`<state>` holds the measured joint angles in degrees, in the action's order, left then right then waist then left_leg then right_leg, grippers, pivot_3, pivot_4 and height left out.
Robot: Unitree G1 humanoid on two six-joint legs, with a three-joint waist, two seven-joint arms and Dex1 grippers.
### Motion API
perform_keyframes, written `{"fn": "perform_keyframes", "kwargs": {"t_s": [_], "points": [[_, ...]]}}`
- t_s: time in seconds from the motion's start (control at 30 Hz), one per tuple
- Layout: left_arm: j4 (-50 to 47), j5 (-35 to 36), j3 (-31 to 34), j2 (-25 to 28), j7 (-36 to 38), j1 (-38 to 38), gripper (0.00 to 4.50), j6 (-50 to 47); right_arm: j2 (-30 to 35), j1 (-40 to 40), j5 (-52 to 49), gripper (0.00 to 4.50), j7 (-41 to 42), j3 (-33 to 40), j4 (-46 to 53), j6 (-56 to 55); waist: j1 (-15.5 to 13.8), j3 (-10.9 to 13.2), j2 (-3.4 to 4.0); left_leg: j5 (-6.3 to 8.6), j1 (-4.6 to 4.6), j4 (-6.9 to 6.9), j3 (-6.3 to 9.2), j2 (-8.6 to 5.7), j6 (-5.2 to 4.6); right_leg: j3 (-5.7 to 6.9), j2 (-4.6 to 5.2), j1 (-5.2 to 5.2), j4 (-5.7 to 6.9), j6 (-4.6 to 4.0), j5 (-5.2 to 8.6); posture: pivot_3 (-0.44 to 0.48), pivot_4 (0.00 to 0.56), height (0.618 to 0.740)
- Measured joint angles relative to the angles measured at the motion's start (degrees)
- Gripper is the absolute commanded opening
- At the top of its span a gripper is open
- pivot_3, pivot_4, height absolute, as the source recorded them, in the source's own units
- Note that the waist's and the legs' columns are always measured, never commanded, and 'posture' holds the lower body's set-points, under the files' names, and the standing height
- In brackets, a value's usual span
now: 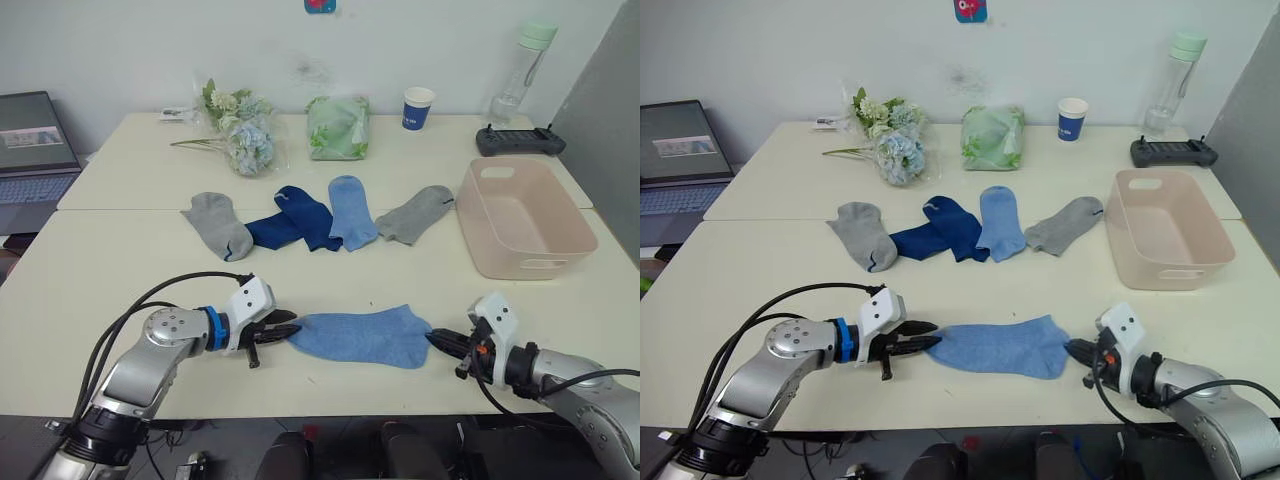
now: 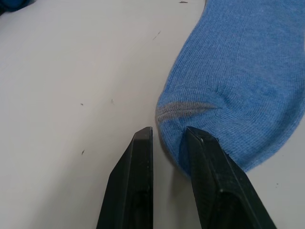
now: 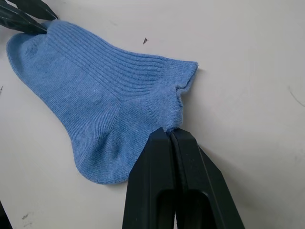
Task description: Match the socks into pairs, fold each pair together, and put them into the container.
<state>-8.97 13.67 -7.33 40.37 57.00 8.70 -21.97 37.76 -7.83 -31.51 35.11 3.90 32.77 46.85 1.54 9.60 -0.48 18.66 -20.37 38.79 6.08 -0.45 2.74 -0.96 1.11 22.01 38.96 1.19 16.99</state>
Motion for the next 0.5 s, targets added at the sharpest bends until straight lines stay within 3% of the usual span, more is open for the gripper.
{"fn": "perform_keyframes", "kwargs": {"t_s": [0.1,0.17,0.43,0.5], "points": [[-0.18,0.15,0.20,0.00,-0.17,-0.17,1.16,-0.26,0.00,0.00,0.58,0.70,0.03,-0.62,-0.65,-0.21,0.00,0.00,0.00,0.00,0.00,0.00,0.00,0.00,0.00,0.00,0.00,0.00,0.01,0.00,0.00,0.000,0.150,0.740],[-0.37,0.38,0.43,0.00,-0.23,-0.37,1.53,-0.59,0.00,0.06,0.76,1.36,0.10,-0.58,-0.96,-0.31,0.00,0.00,0.00,0.00,0.00,0.00,0.00,0.00,0.00,0.00,0.00,0.00,0.01,0.00,0.00,0.000,0.150,0.740],[-1.63,1.53,2.54,0.82,-0.69,-0.78,4.03,-1.66,2.27,-0.01,-0.69,4.27,2.13,4.28,-1.30,-0.23,-0.01,0.01,-0.01,0.00,0.00,0.00,0.00,0.01,0.00,0.01,0.00,0.00,0.00,0.00,0.00,0.000,0.150,0.740],[-1.72,2.15,3.44,1.12,-0.30,-0.54,4.47,-1.81,2.77,0.34,-0.69,4.50,2.18,4.80,-1.30,-0.29,-0.01,0.01,0.00,0.00,-0.01,0.00,0.01,0.01,0.00,0.02,-0.01,0.01,0.01,0.00,0.00,0.000,0.150,0.740]]}}
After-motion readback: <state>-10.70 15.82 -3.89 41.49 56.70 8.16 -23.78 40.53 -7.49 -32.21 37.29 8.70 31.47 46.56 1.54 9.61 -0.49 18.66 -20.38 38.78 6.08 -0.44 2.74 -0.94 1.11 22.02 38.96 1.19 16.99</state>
